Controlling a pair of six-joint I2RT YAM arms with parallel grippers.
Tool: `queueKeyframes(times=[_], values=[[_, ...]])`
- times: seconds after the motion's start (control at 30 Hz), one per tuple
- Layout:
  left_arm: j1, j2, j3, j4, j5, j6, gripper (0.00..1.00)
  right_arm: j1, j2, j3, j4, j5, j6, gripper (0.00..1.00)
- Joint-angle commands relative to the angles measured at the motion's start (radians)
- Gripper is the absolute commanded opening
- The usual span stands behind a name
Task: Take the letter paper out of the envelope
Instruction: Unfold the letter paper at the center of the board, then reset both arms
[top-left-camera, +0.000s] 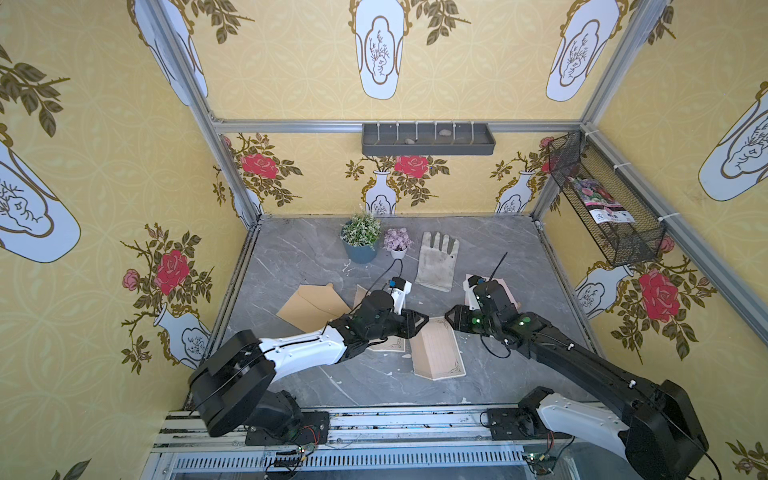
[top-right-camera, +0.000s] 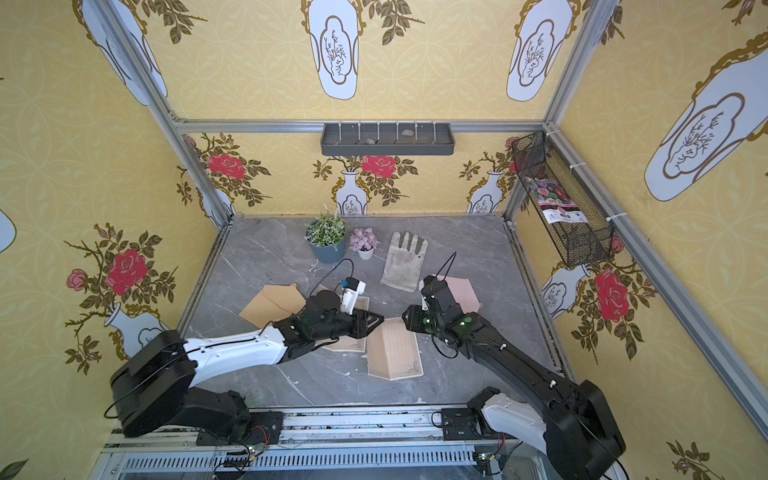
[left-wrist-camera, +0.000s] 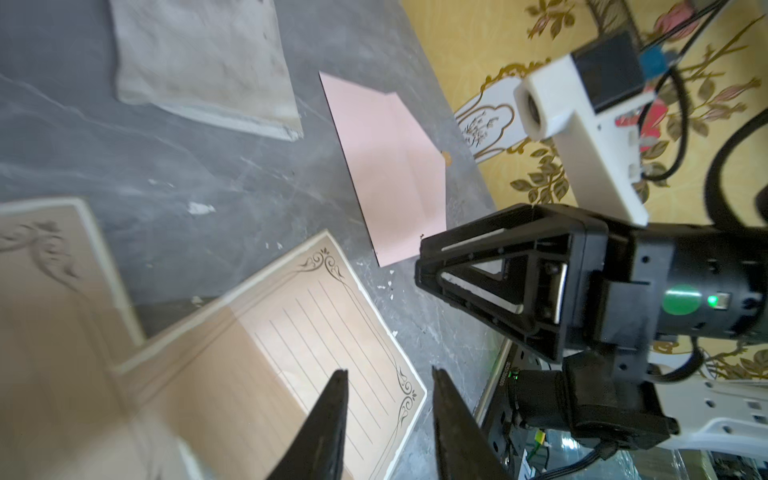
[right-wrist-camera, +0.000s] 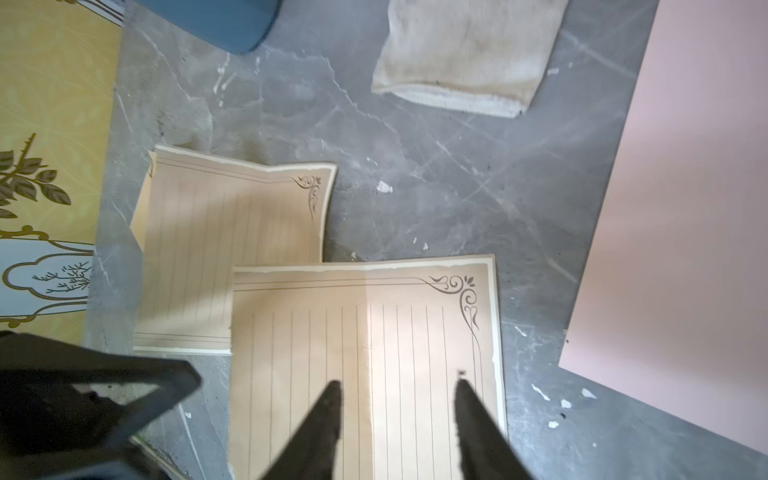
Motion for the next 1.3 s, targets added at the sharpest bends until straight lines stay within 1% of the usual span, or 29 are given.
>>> queueKeyframes(times=[0.0,0.03,0.07,0.1,0.13,0.17,0.2,0.27,0.3,0.37,0.4,0.47,0.53,0.57,0.6,0.63,0.67,0.7,0.77,0.8,0.83,0.87,0.93,1.0,1.03,1.13,1.17,1.2,1.27], values=[[0.102,-0.154,-0.043,-0.187,-0.076,0.104,0.46,-0.033,-0.028,0.042,-0.058,0.077,-0.086,0.85],[0.141,-0.207,-0.054,-0.235,-0.085,0.122,0.51,-0.065,-0.028,0.055,-0.052,0.073,-0.120,0.98],[0.200,-0.265,-0.062,-0.286,-0.094,0.147,0.56,-0.122,-0.024,0.071,-0.042,0.054,-0.163,0.97],[0.257,-0.322,-0.064,-0.337,-0.110,0.172,0.62,-0.203,-0.018,0.080,-0.021,0.018,-0.203,0.98],[0.308,-0.367,-0.062,-0.375,-0.131,0.190,0.68,-0.291,-0.010,0.086,0.008,-0.045,-0.237,0.97],[0.359,-0.414,-0.058,-0.415,-0.155,0.190,0.68,-0.415,0.003,0.089,0.053,-0.132,-0.266,0.97],[0.405,-0.459,-0.054,-0.439,-0.181,0.239,0.83,-0.534,0.017,0.085,0.106,-0.223,-0.283,0.98],[0.469,-0.523,-0.059,-0.457,-0.259,0.312,0.93,-0.714,0.040,0.051,0.226,-0.339,-0.291,0.98],[0.503,-0.546,-0.070,-0.451,-0.304,0.349,0.96,-0.779,0.051,0.024,0.301,-0.343,-0.294,0.97],[0.574,-0.553,-0.099,-0.411,-0.360,0.396,0.98,-0.847,0.069,-0.048,0.441,-0.266,-0.307,0.98],[0.628,-0.539,-0.118,-0.376,-0.363,0.404,0.98,-0.857,0.082,-0.089,0.506,-0.183,-0.322,0.98],[0.733,-0.481,-0.161,-0.286,-0.322,0.412,0.98,-0.856,0.115,-0.167,0.618,-0.066,-0.361,0.98],[0.818,-0.392,-0.199,-0.185,-0.299,0.420,0.98,-0.845,0.146,-0.255,0.778,0.013,-0.398,0.97],[0.855,-0.348,-0.203,-0.161,-0.288,0.411,0.97,-0.831,0.164,-0.307,0.879,0.052,-0.409,0.98],[0.897,-0.316,-0.180,-0.161,-0.244,0.412,0.94,-0.822,0.177,-0.346,0.967,0.060,-0.421,0.98],[0.921,-0.286,-0.170,-0.135,-0.225,0.418,0.94,-0.794,0.191,-0.372,1.044,0.079,-0.449,0.97],[0.927,-0.268,-0.170,-0.094,-0.232,0.437,0.94,-0.761,0.208,-0.368,1.047,0.140,-0.453,0.98],[0.927,-0.257,-0.173,-0.063,-0.249,0.465,0.94,-0.746,0.227,-0.357,1.033,0.152,-0.453,0.97],[0.928,-0.229,-0.204,0.046,-0.286,0.531,0.94,-0.737,0.294,-0.345,1.071,0.132,-0.473,0.98],[0.929,-0.214,-0.232,0.111,-0.301,0.540,0.95,-0.735,0.322,-0.339,1.083,0.125,-0.476,0.98],[0.955,-0.206,-0.223,0.077,-0.278,0.515,0.93,-0.736,0.347,-0.332,1.087,0.123,-0.475,0.98],[0.962,-0.196,-0.225,0.074,-0.254,0.520,0.91,-0.735,0.364,-0.331,1.110,0.118,-0.479,0.98],[0.964,-0.187,-0.253,0.111,-0.253,0.521,0.90,-0.724,0.348,-0.341,1.099,0.135,-0.484,0.98],[0.968,-0.155,-0.349,0.306,-0.254,0.508,0.89,-0.729,0.340,-0.383,1.165,0.133,-0.472,0.97],[0.977,-0.188,-0.359,0.266,-0.223,0.515,0.89,-0.744,0.335,-0.408,1.210,0.104,-0.469,0.98],[0.978,-0.241,-0.436,0.365,-0.226,0.508,0.91,-0.776,0.385,-0.469,1.376,-0.040,-0.495,0.98],[0.978,-0.251,-0.455,0.389,-0.219,0.508,0.93,-0.775,0.389,-0.451,1.339,-0.092,-0.522,0.97],[0.977,-0.257,-0.460,0.392,-0.218,0.510,0.94,-0.775,0.371,-0.451,1.310,-0.096,-0.528,0.98],[0.978,-0.244,-0.448,0.385,-0.215,0.511,0.94,-0.775,0.379,-0.455,1.326,-0.100,-0.538,0.98]])
